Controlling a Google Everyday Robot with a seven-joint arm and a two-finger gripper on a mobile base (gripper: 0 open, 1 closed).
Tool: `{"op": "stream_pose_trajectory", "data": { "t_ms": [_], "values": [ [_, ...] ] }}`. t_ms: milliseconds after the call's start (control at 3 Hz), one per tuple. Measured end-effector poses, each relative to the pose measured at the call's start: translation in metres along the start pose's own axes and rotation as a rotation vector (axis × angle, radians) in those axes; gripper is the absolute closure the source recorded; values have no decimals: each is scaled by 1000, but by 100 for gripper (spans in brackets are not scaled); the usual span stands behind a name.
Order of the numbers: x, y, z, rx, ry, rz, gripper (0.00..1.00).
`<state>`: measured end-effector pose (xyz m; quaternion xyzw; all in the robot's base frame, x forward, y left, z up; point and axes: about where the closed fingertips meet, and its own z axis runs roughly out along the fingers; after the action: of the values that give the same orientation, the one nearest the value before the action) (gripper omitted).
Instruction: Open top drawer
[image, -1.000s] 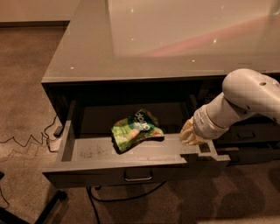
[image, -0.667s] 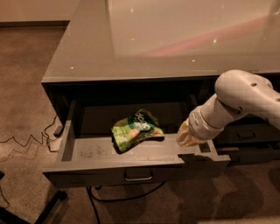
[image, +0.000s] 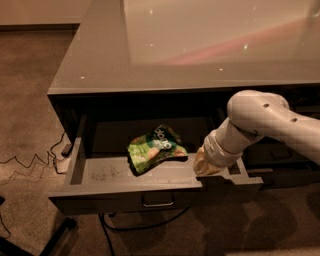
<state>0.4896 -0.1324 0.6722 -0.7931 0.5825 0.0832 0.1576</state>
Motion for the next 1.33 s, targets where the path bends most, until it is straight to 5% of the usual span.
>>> {"op": "stream_pose_trajectory", "data": {
  "t_ms": [667,1333],
  "values": [
    [0,5,19,-42,19,-13,100],
    [37,26,25,-95,111,43,100]
  ]
}}
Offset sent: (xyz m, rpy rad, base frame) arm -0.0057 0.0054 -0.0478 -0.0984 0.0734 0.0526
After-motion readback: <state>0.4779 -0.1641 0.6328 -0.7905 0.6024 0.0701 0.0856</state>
